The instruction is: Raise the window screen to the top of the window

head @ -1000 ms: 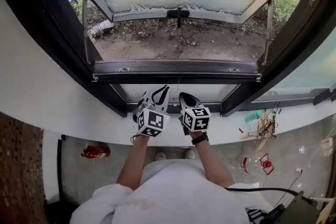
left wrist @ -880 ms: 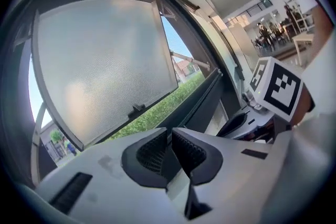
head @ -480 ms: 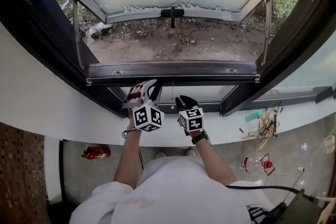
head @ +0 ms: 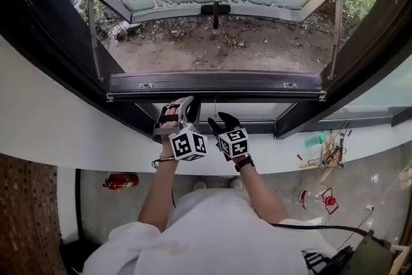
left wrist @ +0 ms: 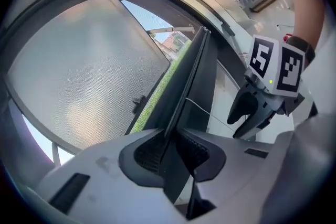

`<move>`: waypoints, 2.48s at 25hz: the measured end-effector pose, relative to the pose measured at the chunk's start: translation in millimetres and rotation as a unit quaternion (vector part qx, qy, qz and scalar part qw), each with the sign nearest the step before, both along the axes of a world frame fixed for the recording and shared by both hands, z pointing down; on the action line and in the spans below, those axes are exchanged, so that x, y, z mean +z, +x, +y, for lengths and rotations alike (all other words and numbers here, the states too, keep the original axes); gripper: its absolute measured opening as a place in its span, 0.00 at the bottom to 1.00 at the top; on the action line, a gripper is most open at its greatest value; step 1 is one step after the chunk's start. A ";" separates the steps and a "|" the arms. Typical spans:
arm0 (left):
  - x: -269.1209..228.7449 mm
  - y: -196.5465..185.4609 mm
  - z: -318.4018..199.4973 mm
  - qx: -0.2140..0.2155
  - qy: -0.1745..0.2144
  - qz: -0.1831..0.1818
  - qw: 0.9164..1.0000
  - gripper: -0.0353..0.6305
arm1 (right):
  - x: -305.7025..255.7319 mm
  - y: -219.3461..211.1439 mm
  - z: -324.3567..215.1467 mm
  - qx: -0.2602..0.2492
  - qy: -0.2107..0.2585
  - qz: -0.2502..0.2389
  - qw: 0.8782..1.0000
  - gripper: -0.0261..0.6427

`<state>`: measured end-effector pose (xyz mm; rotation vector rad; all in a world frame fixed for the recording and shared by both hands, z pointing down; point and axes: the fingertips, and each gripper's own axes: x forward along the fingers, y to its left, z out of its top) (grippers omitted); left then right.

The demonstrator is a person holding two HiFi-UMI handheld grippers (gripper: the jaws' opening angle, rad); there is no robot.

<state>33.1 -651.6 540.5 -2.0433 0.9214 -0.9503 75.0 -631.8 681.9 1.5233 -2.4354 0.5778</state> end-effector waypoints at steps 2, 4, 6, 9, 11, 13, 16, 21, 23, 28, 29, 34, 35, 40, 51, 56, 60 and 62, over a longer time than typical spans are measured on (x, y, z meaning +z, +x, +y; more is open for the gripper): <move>-0.2 0.1 -0.7 -0.001 -0.001 -0.017 1.000 0.14 | -4.7 0.0 -12.3 0.019 0.008 -0.015 1.000 0.30; 0.0 -1.2 -0.2 0.007 -0.002 -0.019 1.000 0.14 | -5.6 -1.8 -22.8 0.023 0.014 -0.018 0.999 0.30; 1.6 -1.8 0.8 0.014 0.001 -0.020 1.000 0.13 | -2.4 -2.9 -30.3 0.023 0.014 -0.011 1.000 0.30; 2.0 -2.5 0.5 0.016 0.000 -0.024 1.000 0.12 | 6.7 -3.0 -37.1 0.027 0.003 -0.017 0.999 0.28; 1.3 -2.9 -0.3 0.013 -0.002 -0.027 1.000 0.12 | 15.3 -2.2 -36.2 0.030 -0.007 -0.018 0.999 0.04; 1.7 -3.2 0.4 0.012 -0.006 -0.031 0.999 0.11 | 30.2 -3.1 -28.2 0.027 -0.022 -0.010 0.999 0.04; 1.9 -4.1 0.7 0.007 -0.004 -0.030 1.000 0.11 | 64.2 -1.4 -5.4 0.024 -0.058 0.016 0.998 0.04; 1.6 -4.4 0.2 0.005 0.001 -0.018 1.000 0.11 | 128.1 9.1 47.6 0.025 -0.130 0.046 0.990 0.04; 1.7 -4.9 -0.3 0.003 0.002 -0.014 1.000 0.11 | 147.9 8.2 65.7 0.008 -0.150 0.068 0.986 0.04; 1.7 -4.6 0.5 0.001 0.002 -0.003 1.000 0.11 | 177.7 11.8 97.8 -0.005 -0.191 0.072 0.979 0.04; 1.4 -4.6 0.5 0.000 0.003 -0.002 1.000 0.11 | 179.7 12.6 101.2 -0.004 -0.195 0.064 0.979 0.04; 0.7 -4.9 0.1 -0.002 0.001 0.008 1.000 0.11 | 185.3 22.6 115.3 0.020 -0.214 0.043 0.976 0.04; 0.6 -4.8 0.1 -0.002 0.001 0.007 1.000 0.11 | 188.5 26.4 119.6 0.025 -0.221 0.043 0.974 0.04; -0.4 -4.5 -1.2 0.001 0.002 0.010 1.000 0.11 | 188.4 42.3 130.1 0.048 -0.217 0.027 0.975 0.04; 2.7 -4.5 0.1 -0.014 0.017 -0.020 1.000 0.10 | 185.7 49.5 141.4 0.054 -0.213 0.010 0.976 0.04; 6.1 -1.5 -0.1 -0.014 0.007 -0.024 1.000 0.10 | 188.9 54.1 140.6 0.055 -0.216 0.010 0.975 0.04; 5.7 -1.8 -0.4 -0.015 0.007 -0.023 1.000 0.10 | 189.4 50.9 141.6 0.054 -0.229 0.020 0.972 0.04; 3.8 -0.6 -1.5 -0.010 0.011 -0.025 1.000 0.09 | 184.2 54.4 139.9 0.057 -0.234 0.028 0.970 0.04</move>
